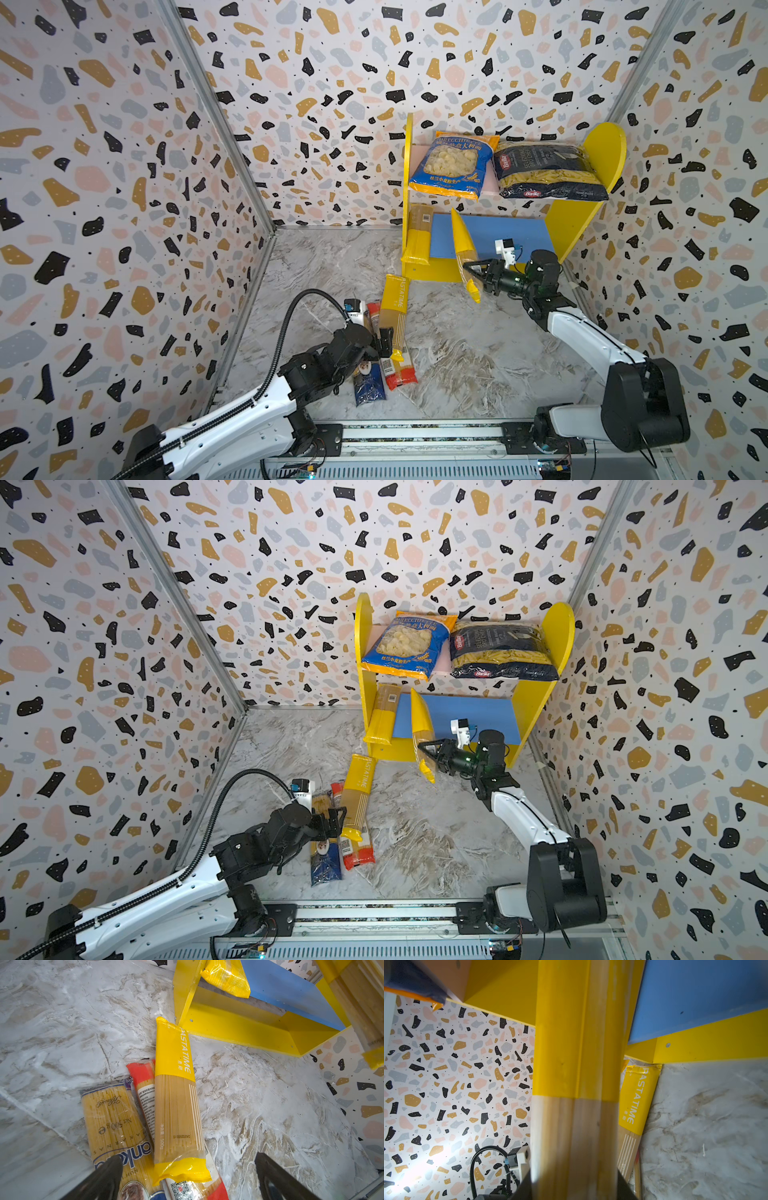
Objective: Place and organize the pasta boxes and bags onto the shelf
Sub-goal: 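Carry the spaghetti pack to the blue lower shelf beside the first pack, then lower the spaghetti pack onto the shelf next to the first pack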
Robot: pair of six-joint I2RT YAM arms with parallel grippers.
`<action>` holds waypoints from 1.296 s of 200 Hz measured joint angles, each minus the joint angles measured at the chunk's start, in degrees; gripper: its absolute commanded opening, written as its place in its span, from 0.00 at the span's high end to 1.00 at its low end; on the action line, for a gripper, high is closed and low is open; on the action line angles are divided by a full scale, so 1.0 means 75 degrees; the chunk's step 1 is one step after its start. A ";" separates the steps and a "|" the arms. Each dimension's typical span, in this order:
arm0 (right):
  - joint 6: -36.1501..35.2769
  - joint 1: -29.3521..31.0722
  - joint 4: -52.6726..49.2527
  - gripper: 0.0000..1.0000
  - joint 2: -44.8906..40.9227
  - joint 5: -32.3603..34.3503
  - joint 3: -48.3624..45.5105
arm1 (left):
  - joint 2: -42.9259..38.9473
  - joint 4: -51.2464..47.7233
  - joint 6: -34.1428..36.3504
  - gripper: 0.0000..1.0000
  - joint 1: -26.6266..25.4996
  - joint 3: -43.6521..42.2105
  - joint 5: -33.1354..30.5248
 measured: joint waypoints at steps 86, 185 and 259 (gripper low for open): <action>0.0105 -0.0254 0.0638 0.89 0.2608 0.0055 0.1743 | 0.0551 0.0230 0.0224 0.00 0.0000 0.0035 0.0041; -0.1510 -0.0102 -0.1157 0.88 0.2999 0.1282 0.3395 | 0.0691 0.0519 0.0245 0.00 0.0000 0.0041 0.0052; -0.2238 0.0466 -0.2186 0.84 0.3299 0.2052 0.3704 | 0.0373 0.0536 0.0242 0.01 0.0000 0.0015 0.0044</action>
